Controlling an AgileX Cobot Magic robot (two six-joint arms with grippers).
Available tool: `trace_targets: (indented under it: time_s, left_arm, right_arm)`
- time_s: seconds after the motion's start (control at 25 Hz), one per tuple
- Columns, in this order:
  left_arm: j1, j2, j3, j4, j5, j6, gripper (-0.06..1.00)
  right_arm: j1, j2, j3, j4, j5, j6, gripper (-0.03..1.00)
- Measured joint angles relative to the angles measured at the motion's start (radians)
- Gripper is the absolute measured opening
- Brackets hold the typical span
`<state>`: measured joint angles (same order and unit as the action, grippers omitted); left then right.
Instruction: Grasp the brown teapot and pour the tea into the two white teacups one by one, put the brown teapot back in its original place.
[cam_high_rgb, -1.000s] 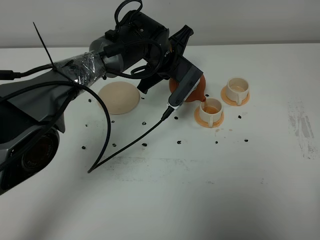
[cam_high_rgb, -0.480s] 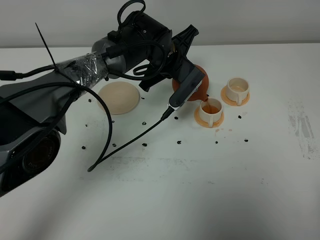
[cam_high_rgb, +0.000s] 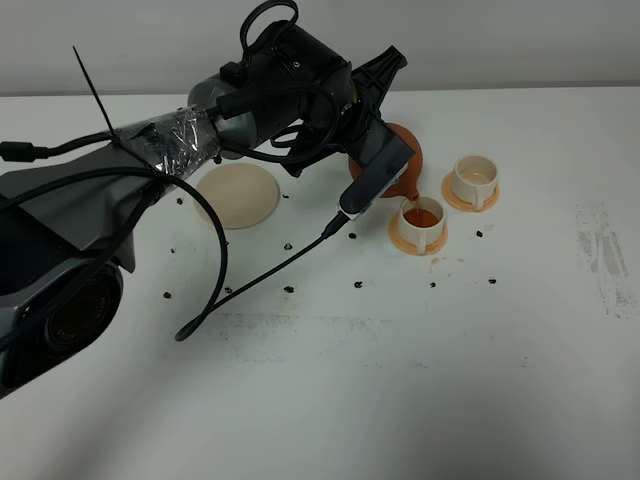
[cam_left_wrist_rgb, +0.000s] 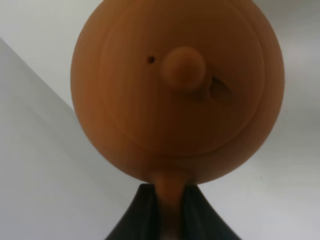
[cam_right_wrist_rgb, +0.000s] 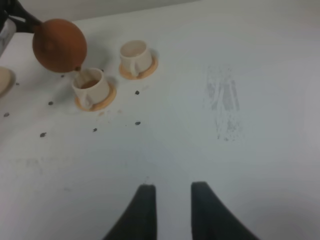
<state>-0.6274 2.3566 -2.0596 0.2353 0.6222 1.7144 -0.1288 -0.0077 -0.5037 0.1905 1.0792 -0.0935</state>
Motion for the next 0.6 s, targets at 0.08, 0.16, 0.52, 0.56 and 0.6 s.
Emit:
trace_targets:
  time_s: [0.08,0.16,0.52,0.56,0.6]
  left_arm:
    - [0.000,0.000,0.000,0.005,0.000,0.001,0.13]
    - [0.000,0.000,0.000,0.015,-0.001,0.001,0.13]
    - [-0.010,0.000,0.000,0.054,-0.003,0.005,0.13]
    - [-0.011,0.000,0.000,0.054,-0.006,0.005,0.13]
    - [-0.012,0.000,0.000,0.055,-0.006,0.005,0.13]
  right_arm:
    - [0.000,0.000,0.000,0.000,0.000,0.000,0.20]
    - [0.000,0.000,0.000,0.000,0.000,0.000,0.20]
    - [0.000,0.000,0.000,0.000,0.000,0.000,0.20]
    - [0.000,0.000,0.000,0.000,0.000,0.000,0.20]
    - [0.000,0.000,0.000,0.000,0.000,0.000,0.20]
